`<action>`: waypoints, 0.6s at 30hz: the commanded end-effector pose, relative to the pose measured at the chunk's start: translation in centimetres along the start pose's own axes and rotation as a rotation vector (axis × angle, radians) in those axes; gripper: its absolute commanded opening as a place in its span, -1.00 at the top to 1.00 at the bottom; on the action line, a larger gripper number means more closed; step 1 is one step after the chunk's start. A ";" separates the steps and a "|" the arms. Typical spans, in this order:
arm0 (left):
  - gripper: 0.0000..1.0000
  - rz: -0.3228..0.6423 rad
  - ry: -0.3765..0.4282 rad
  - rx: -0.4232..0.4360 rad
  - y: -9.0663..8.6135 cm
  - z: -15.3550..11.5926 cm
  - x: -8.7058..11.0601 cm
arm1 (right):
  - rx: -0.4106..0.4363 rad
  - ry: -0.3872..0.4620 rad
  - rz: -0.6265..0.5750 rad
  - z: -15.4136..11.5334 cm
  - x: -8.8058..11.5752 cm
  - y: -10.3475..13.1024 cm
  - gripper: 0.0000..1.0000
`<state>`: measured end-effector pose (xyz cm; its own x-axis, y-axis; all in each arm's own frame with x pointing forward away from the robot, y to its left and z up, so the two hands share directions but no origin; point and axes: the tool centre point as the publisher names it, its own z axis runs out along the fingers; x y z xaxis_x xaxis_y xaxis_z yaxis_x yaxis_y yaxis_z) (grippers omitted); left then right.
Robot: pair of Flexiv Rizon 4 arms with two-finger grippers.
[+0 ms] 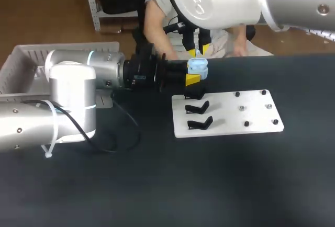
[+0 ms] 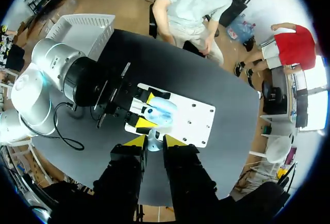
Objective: Pick up each earbud case from the left stands, insert the matching earbuds, close the lid, and place the case in the box.
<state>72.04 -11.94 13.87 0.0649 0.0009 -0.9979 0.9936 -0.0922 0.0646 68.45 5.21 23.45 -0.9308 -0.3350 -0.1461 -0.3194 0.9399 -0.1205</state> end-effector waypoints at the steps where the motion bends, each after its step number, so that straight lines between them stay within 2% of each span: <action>1: 1.00 0.003 -0.002 -0.004 -0.1 0.0 0.0 | 0.003 -0.040 -0.024 0.7 0.2 0.1 1.00; 18: 1.00 0.003 -0.002 -0.004 -0.1 0.0 0.0 | -0.028 -0.053 -0.089 2.3 -0.1 0.7 1.00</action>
<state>72.04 -11.93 13.88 0.0650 0.0009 -0.9979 0.9936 -0.0922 0.0646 68.91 5.89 21.60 -0.8905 -0.4185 -0.1785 -0.4056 0.9080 -0.1051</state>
